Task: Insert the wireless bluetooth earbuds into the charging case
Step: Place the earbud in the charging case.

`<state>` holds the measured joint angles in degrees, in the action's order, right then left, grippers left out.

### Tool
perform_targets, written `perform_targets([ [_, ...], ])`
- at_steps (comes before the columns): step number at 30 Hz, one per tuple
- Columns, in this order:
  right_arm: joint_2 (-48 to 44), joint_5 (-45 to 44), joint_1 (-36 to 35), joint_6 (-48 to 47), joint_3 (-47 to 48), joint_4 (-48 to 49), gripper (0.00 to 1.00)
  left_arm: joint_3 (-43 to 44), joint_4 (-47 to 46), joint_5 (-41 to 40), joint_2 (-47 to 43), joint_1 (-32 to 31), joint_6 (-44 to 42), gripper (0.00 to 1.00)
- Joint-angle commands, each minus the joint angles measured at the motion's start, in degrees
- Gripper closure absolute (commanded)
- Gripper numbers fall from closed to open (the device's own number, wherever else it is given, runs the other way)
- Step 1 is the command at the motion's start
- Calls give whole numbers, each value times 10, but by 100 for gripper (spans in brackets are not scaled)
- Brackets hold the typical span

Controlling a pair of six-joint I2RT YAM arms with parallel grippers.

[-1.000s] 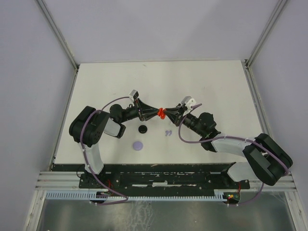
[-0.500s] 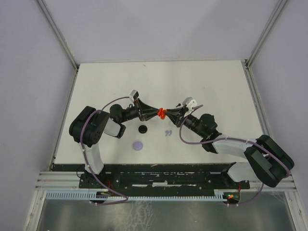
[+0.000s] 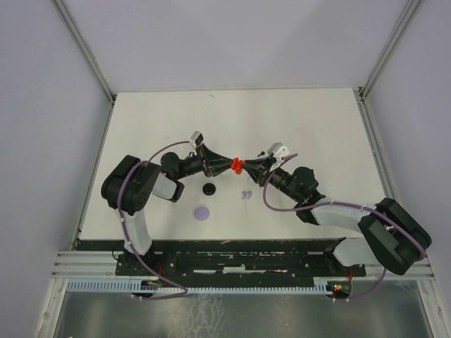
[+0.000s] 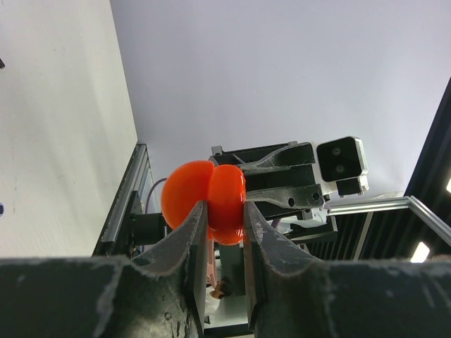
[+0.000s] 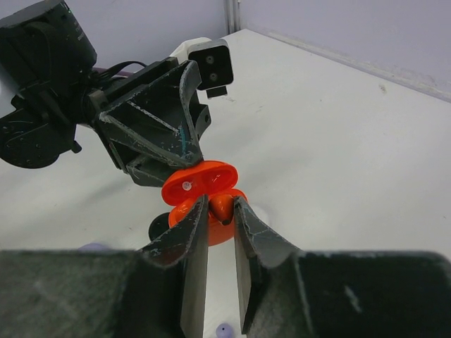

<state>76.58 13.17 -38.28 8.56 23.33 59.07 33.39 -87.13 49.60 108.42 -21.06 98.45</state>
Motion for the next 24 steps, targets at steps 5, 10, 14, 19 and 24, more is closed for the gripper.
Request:
perform_targets([
  [5,-9,-18,0,3,6,-3,61,19,-103,-6,-15,1,24,97],
  [10,-47,-41,0,6,5,-1,55,20,-103,-8,-4,1,21,97],
  [14,-109,-79,0,4,9,-56,48,21,-103,-11,9,1,17,97],
  [19,-192,-214,-1,27,110,-391,46,19,-103,-16,20,1,11,97],
  [24,-137,-295,-1,48,281,-708,40,12,-78,-33,13,1,-7,97],
])
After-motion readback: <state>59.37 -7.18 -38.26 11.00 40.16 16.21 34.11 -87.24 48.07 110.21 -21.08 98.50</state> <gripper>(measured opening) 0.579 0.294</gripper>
